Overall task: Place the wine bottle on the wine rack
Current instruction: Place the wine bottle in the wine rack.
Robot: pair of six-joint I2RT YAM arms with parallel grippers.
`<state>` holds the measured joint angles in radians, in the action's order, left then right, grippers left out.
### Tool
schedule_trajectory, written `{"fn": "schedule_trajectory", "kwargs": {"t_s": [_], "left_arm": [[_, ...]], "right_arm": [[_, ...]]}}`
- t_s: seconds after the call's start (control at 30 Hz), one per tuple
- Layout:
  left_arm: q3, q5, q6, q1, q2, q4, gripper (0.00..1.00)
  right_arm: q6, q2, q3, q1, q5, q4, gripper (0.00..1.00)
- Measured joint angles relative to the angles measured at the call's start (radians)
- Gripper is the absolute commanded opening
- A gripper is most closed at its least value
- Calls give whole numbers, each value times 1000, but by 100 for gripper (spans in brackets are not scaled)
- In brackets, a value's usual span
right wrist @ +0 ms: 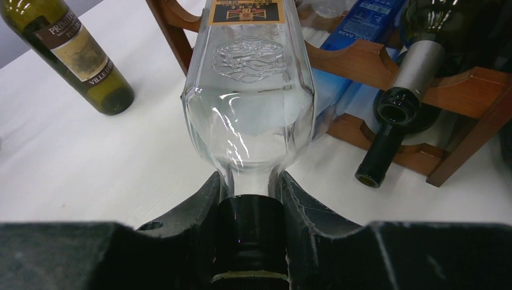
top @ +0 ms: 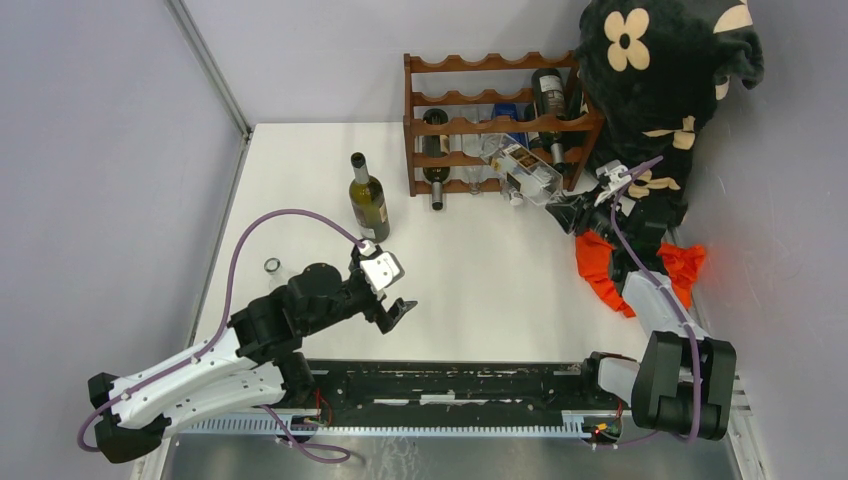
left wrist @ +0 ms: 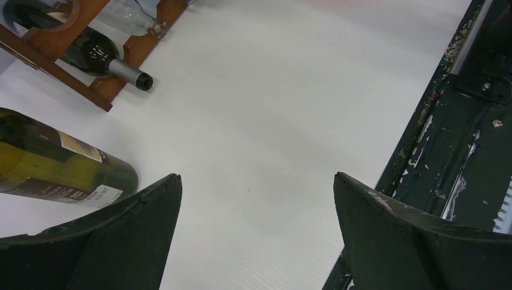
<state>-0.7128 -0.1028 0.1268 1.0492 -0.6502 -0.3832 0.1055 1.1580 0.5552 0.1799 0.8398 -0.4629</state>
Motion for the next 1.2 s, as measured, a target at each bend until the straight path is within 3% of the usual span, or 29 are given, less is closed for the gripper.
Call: {"fn": "schedule_trajectory", "kwargs": {"t_s": [0.6,1.2], "left_arm": [[0,0,0,0,-6,0,100],[0,-1,0,-7,-44,0,100]], "right_arm": [[29,99,-16,-32,-175,-150,0],[43,217,5,-261,-490,-301,0]]}}
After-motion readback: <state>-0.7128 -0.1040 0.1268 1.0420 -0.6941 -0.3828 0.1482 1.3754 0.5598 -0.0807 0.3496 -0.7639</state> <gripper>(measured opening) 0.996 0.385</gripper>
